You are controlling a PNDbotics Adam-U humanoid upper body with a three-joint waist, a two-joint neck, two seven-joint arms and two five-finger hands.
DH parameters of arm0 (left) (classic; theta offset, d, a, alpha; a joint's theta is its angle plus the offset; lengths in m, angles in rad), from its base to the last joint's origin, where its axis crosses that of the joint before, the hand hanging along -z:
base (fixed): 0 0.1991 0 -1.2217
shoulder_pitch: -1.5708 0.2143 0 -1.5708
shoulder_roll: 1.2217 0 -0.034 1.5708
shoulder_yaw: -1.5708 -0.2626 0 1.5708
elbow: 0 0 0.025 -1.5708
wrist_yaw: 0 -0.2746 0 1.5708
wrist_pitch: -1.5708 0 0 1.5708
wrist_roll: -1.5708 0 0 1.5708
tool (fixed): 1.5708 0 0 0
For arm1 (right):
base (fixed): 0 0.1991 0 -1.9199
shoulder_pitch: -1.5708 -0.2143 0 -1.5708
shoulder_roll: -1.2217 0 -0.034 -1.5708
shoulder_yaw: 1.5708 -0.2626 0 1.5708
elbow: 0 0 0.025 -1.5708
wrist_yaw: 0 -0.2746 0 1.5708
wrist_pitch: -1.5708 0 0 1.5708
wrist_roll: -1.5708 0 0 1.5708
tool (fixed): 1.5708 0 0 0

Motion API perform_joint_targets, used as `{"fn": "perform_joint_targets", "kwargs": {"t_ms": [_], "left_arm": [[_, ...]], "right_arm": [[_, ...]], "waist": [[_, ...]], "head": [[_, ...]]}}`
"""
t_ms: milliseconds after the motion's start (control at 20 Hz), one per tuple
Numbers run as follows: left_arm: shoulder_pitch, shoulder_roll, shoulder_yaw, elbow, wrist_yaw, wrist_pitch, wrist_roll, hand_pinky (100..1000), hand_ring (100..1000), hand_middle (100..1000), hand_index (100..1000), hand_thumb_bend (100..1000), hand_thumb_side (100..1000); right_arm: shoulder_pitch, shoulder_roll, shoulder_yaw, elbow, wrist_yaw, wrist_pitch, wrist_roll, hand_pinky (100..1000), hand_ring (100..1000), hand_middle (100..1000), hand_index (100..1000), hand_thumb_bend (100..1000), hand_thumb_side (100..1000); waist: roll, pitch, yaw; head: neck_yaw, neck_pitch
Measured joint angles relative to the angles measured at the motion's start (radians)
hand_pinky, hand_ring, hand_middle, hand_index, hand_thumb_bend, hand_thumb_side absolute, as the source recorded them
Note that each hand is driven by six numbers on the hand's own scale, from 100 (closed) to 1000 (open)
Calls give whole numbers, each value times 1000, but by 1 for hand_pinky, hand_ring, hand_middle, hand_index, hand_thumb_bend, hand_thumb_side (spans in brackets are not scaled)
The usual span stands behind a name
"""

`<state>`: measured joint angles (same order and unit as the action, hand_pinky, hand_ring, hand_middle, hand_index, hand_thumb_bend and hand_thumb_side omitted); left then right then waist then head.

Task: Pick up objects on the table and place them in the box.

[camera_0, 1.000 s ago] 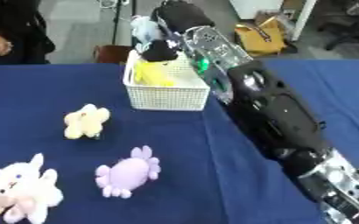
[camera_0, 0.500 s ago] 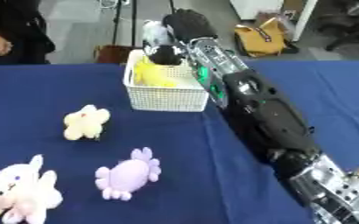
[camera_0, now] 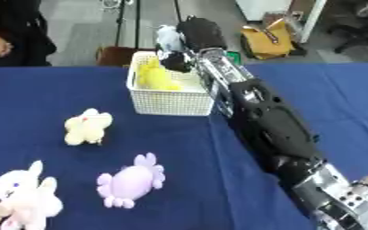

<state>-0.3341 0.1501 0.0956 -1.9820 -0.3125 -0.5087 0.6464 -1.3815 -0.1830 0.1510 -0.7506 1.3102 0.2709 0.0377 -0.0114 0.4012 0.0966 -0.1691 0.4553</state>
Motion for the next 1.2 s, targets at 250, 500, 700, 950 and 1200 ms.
{"fn": "perform_joint_targets", "kwargs": {"t_ms": [250,500,700,950,1200], "left_arm": [[0,0,0,0,0,0,0,725,830,785,781,100,590],[0,0,0,0,0,0,0,725,830,785,781,100,590],[-1,0,0,0,0,0,0,725,830,785,781,100,590],[-1,0,0,0,1,0,-1,725,830,785,781,100,589],[-1,0,0,0,3,0,-1,725,830,785,781,100,586]], "right_arm": [[0,0,-6,13,12,2,-3,708,621,431,628,349,772],[0,0,-8,18,33,-3,21,736,674,526,687,400,799],[0,0,-9,19,49,-5,54,782,753,724,830,479,840],[0,0,-9,19,74,-3,87,822,804,794,916,555,869],[-1,0,-9,19,88,-3,108,847,836,827,941,620,903]], "waist": [[0,0,1],[0,0,1],[1,0,-1],[2,0,-2],[4,0,-5]], "head": [[0,0],[0,0],[0,0],[0,0],[0,0]]}}
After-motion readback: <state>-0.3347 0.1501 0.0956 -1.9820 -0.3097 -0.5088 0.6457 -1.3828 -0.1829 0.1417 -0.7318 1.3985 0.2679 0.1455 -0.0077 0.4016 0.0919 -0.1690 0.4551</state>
